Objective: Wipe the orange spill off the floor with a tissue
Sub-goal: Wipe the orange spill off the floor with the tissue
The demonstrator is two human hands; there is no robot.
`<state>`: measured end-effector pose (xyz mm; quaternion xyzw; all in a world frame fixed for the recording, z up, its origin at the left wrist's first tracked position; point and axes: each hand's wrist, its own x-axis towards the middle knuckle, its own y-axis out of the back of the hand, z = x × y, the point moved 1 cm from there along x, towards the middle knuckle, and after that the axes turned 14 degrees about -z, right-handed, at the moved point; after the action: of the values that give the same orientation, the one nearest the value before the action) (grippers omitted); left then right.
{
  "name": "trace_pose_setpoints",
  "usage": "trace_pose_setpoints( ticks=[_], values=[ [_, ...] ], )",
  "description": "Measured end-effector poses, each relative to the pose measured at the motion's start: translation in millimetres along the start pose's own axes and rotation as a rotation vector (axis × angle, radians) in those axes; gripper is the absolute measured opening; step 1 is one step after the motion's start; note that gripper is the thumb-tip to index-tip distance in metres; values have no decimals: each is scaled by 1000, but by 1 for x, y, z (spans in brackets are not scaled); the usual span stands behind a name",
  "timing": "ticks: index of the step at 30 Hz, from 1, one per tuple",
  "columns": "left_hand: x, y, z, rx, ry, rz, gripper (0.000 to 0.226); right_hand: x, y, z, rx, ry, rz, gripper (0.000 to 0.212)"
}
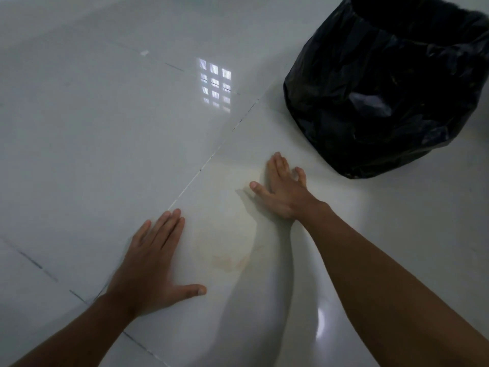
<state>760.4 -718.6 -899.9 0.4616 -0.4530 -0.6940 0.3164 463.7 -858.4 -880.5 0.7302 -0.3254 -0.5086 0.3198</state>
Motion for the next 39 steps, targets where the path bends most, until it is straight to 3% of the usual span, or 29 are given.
trace_pose_setpoints(
  ticks=[6, 8, 12, 15, 19, 27, 32, 34, 39],
  values=[
    [-2, 3, 2, -7, 2, -3, 133, -27, -38, -49, -169, 348, -23, 87],
    [-2, 3, 2, -7, 1, 3, 133, -42, -50, -41, -185, 384, 10, 84],
    [-2, 4, 3, -18, -6, 9, 133, -53, -45, 8, -152, 159, 124, 81],
    [-3, 4, 3, -20, -9, 11, 133, -39, -28, 34, -59, -16, 117, 82],
    [-3, 3, 3, -20, -6, 14, 133, -3, -7, 16, 10, -19, 54, 92],
    [-3, 4, 3, -2, 4, 6, 133, 7, -16, -57, -79, 252, -28, 85],
    [-4, 6, 4, -5, 1, 10, 133, -38, -45, -45, -192, 476, 8, 78],
    [-4, 6, 5, -1, -1, 9, 132, -47, -45, -23, -203, 424, 54, 74],
    [-4, 4, 4, 0, 0, 17, 133, -24, -24, 19, -77, 77, 113, 77]
  ],
)
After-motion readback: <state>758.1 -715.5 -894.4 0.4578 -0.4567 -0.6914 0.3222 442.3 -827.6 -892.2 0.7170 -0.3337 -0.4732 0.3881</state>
